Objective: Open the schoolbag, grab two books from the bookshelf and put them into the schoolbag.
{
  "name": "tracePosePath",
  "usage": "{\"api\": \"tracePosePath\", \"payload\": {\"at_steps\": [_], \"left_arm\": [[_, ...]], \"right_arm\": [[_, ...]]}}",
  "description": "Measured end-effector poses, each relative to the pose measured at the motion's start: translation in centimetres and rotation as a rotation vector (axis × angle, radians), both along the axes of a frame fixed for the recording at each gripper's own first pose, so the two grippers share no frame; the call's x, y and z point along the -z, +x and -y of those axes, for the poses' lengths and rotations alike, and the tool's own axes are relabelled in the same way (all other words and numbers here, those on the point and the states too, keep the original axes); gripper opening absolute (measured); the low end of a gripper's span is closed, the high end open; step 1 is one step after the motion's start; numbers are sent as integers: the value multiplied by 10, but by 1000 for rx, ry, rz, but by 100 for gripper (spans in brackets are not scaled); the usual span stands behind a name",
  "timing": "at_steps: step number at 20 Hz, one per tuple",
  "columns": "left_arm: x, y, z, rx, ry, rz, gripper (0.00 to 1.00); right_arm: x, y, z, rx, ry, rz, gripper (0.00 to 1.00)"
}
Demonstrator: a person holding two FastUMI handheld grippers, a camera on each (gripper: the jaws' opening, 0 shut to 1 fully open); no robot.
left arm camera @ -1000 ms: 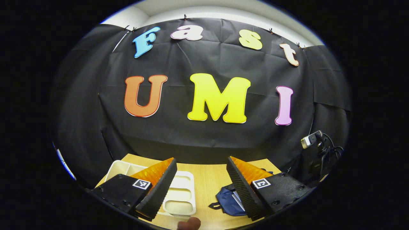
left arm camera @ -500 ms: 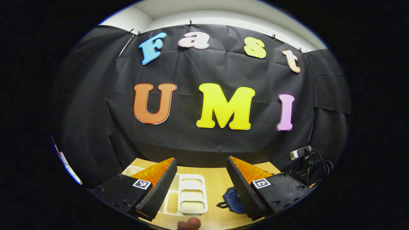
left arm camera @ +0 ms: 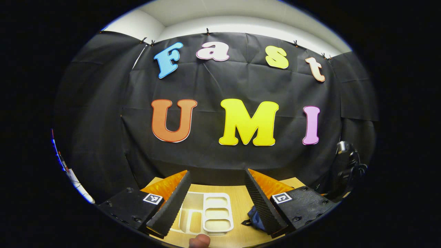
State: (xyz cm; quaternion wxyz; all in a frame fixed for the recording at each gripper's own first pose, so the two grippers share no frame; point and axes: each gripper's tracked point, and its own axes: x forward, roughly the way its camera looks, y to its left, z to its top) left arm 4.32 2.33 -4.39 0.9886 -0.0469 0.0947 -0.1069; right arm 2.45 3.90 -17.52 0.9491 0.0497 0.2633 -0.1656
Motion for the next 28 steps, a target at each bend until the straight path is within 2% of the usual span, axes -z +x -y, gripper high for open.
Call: {"api": "tracePosePath", "payload": {"at_steps": [3, 7, 8, 9, 11, 15, 22, 28], "left_arm": [[-17, -2, -12, -26, 6, 21, 99], [-40, -5, -22, -48, -5, 74, 100], [-45, -5, -27, -54, -5, 90, 99], [-50, -7, -31, -63, -5, 106, 99], [-56, -8, -37, -69, -11, 119, 99], [-62, -16, -47, -96, -6, 148, 99], [-62, -20, -60, -138, -4, 158, 99], [-61, -25, -62, -143, 6, 158, 99]], "right_arm": [[-59, 9, -9, 37, -48, 162, 97], [-147, 12, -23, 58, -166, 401, 97], [-163, 14, -29, 56, -179, 447, 94], [-173, 15, -37, 43, -188, 480, 96], [-181, 15, -45, 15, -223, 498, 94], [-178, 13, -65, -22, -210, 494, 94], [-175, 12, -79, -35, -200, 501, 96], [-166, 13, -87, -50, -178, 493, 96]]}}
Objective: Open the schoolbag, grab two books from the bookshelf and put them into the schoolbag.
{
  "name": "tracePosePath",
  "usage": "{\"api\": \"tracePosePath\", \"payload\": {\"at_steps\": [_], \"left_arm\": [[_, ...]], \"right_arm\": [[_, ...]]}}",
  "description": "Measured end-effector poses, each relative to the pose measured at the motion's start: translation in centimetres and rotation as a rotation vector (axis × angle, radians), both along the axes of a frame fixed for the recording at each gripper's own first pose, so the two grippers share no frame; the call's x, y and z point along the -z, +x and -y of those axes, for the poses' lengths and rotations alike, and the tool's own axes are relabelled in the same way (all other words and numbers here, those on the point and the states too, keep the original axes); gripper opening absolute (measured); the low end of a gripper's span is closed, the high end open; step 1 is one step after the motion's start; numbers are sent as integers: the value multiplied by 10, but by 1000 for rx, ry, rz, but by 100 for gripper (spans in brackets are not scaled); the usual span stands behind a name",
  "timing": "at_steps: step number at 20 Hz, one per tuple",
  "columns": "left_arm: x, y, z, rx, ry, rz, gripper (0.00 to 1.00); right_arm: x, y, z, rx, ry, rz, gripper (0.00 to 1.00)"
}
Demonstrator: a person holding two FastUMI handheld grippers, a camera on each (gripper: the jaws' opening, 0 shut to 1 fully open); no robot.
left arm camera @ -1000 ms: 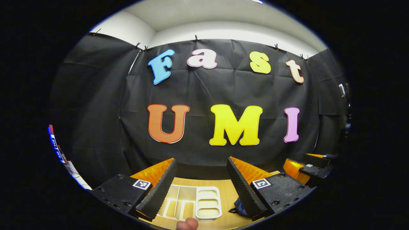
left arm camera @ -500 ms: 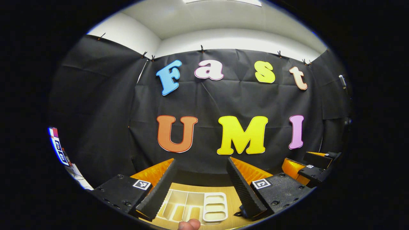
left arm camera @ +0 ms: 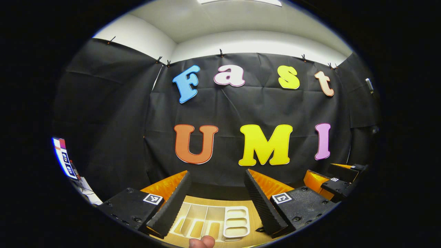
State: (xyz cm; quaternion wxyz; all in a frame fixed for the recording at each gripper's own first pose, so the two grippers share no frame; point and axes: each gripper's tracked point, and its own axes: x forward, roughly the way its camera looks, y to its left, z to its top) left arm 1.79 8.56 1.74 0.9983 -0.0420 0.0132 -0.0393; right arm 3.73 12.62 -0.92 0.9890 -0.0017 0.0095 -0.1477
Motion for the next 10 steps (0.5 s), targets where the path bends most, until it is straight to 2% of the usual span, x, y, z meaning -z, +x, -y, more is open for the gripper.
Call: {"api": "tracePosePath", "payload": {"at_steps": [5, 10], "left_arm": [[-4, -2, -4, -12, -17, 5, 99], [-6, 2, -9, -20, 6, -3, 99]], "right_arm": [[-2, -5, -4, 1, -14, -1, 96], [5, -3, -15, -13, 11, -8, 96]]}}
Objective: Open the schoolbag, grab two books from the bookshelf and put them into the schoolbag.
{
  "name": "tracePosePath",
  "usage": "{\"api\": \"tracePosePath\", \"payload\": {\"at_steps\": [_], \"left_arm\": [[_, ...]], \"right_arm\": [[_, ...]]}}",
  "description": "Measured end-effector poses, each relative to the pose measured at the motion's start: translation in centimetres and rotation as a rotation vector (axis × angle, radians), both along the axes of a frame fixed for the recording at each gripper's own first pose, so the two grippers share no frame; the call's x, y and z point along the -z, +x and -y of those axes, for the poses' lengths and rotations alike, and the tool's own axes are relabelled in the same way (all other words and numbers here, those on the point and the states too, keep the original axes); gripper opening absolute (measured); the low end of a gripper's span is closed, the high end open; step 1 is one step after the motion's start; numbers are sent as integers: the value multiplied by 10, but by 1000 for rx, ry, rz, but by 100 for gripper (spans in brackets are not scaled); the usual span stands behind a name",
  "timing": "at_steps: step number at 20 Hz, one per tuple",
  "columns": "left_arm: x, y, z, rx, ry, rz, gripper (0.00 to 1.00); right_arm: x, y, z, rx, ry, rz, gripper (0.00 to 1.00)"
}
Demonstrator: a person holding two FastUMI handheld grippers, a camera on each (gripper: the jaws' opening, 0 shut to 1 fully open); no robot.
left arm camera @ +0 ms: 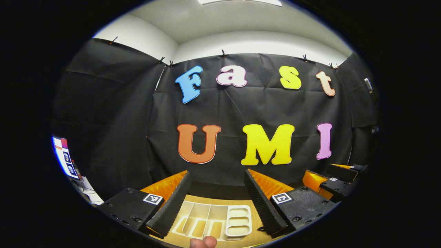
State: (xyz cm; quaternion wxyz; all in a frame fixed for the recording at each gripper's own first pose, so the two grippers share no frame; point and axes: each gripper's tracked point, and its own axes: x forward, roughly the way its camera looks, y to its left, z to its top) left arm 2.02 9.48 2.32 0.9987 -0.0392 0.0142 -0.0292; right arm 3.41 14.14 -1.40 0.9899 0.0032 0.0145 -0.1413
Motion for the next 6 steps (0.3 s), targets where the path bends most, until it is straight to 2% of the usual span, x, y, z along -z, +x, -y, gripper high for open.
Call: {"api": "tracePosePath", "payload": {"at_steps": [1, 6], "left_arm": [[0, -1, -3, -4, 0, 2, 99], [2, -6, -11, -12, 4, 2, 99]], "right_arm": [[3, 0, -3, -5, 5, -5, 99], [2, -4, -16, -12, -1, 0, 96]]}}
